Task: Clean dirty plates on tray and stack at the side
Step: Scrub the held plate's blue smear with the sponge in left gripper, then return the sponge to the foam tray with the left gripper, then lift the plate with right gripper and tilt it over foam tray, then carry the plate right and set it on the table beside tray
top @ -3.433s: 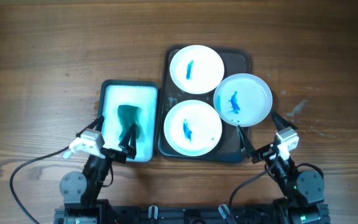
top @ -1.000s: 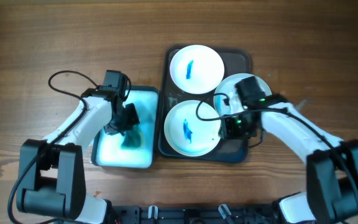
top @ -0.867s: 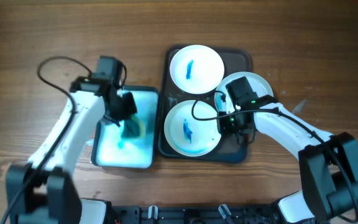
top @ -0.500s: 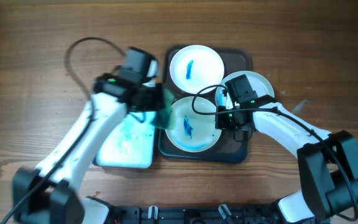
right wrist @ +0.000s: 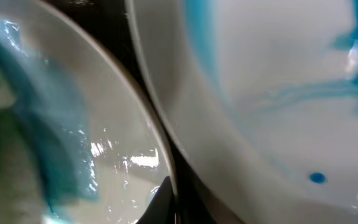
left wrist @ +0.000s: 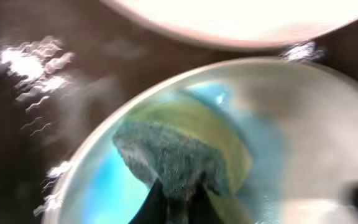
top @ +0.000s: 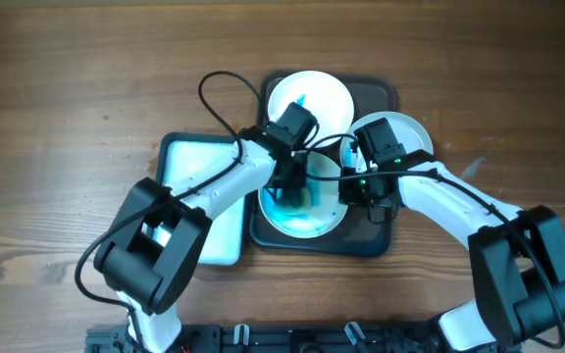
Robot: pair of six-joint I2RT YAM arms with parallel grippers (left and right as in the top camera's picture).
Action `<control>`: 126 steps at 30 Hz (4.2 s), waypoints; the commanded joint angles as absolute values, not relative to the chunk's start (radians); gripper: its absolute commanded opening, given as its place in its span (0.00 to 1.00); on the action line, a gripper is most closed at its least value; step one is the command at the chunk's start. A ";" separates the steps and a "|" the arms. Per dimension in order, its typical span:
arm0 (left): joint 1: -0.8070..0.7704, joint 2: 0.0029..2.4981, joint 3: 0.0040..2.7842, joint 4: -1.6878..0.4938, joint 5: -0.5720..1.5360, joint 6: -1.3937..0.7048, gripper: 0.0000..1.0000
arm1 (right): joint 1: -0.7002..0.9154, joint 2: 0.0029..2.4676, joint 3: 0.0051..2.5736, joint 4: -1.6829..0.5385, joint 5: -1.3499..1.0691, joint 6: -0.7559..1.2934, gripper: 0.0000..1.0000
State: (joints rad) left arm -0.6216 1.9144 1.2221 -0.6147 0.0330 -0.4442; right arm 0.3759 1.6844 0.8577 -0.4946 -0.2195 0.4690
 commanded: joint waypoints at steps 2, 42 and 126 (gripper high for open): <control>-0.628 2.005 1.214 -0.482 0.529 -0.428 0.04 | 0.374 1.705 0.856 -0.496 -0.203 0.481 0.04; -0.613 2.021 1.209 -0.608 0.515 -0.449 0.04 | 0.374 1.705 0.856 -0.491 -0.203 0.477 0.04; 0.130 1.012 1.227 -1.079 0.096 -0.453 1.00 | 1.067 1.695 1.253 -0.166 0.802 -0.080 0.04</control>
